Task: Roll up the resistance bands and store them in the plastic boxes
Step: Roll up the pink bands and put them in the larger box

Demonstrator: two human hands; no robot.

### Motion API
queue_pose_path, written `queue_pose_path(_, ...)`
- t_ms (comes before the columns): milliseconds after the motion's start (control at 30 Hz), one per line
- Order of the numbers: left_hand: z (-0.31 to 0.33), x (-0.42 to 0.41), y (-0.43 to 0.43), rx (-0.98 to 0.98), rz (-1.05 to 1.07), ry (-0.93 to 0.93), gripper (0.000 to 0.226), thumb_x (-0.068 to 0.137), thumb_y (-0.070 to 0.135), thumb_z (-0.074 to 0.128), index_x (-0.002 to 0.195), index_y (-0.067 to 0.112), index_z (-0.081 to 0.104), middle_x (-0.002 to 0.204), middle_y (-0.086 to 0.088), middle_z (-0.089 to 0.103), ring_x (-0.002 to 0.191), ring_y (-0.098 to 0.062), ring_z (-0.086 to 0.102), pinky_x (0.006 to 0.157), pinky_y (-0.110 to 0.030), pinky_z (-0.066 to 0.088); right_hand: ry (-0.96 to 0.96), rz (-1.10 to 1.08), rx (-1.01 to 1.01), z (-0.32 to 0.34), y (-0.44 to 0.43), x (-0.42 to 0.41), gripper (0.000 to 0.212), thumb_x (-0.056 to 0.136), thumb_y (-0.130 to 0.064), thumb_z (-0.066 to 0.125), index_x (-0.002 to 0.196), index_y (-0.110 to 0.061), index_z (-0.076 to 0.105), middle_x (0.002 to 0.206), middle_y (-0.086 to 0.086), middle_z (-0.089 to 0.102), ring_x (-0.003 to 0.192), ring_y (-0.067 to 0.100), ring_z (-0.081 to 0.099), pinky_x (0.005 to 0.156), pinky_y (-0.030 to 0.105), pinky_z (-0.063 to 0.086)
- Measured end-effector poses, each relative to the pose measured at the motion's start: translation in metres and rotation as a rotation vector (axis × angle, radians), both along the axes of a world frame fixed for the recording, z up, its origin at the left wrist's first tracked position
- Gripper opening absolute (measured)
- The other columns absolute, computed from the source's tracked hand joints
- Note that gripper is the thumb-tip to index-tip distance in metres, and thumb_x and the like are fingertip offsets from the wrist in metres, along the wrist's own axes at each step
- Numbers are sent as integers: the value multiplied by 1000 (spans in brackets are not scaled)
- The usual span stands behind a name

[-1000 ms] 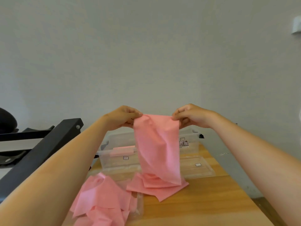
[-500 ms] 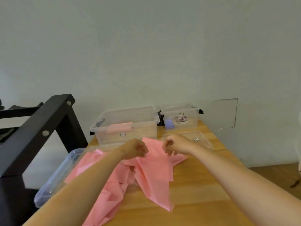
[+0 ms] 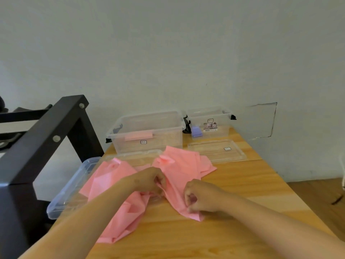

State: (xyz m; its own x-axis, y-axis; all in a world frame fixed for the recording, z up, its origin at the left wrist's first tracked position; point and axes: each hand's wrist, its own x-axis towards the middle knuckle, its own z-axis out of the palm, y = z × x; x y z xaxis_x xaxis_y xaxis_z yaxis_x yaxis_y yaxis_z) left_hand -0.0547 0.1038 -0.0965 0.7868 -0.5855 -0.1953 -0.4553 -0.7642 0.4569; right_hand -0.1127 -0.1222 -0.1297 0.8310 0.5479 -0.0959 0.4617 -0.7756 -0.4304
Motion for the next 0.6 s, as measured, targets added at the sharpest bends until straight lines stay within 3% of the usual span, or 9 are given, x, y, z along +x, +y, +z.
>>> queue_pose_path(67,-1,0,1,-48,0,-37,26,72,6,77,68,30,68,92,-12,67,71,-2,54,69,-23,45,56,-14,68,7,-6,-1,12,78,-20,69,70,-26,62,97,-7,62,94,10,56,84,32,47)
queue_pose_path(167,6,0,5,-145,8,4,27,77,9,76,66,32,68,85,6,67,73,3,57,73,-13,42,194,-39,183,25,-20,1,14,83,-12,64,74,-23,66,100,-5,70,96,11,63,88,24,47)
queue_pose_path(267,20,-1,9,-285,58,74,12,86,13,70,77,19,76,84,8,71,80,-1,63,79,-13,46,192,-51,359,48,-32,10,26,85,2,57,72,-20,60,104,5,69,93,7,62,78,15,46)
queue_pose_path(367,21,7,6,-407,146,45,22,92,14,61,84,-4,71,85,-3,67,76,-5,60,73,-17,50,57,-206,562,52,-39,25,22,87,0,59,74,-17,59,100,4,68,94,10,62,78,20,48)
queue_pose_path(433,13,11,1,-379,190,-80,12,92,13,61,89,9,72,94,1,67,81,-5,60,71,-17,47,-72,-333,502,39,-40,36,16,86,-9,62,81,-24,61,97,-2,67,92,12,63,79,27,49)
queue_pose_path(533,-4,13,-5,-420,240,-135,8,88,21,68,91,28,69,104,5,65,94,-8,59,66,-20,51,-77,-410,458,16,-40,44,12,85,-14,65,91,-24,63,96,-6,65,92,11,62,82,25,49)
queue_pose_path(600,-15,11,-9,-408,235,-137,9,84,25,71,92,30,70,103,12,64,97,-1,56,75,-16,45,-63,-419,432,4,-40,45,11,84,-18,69,94,-22,66,98,-8,66,94,10,61,84,23,48)
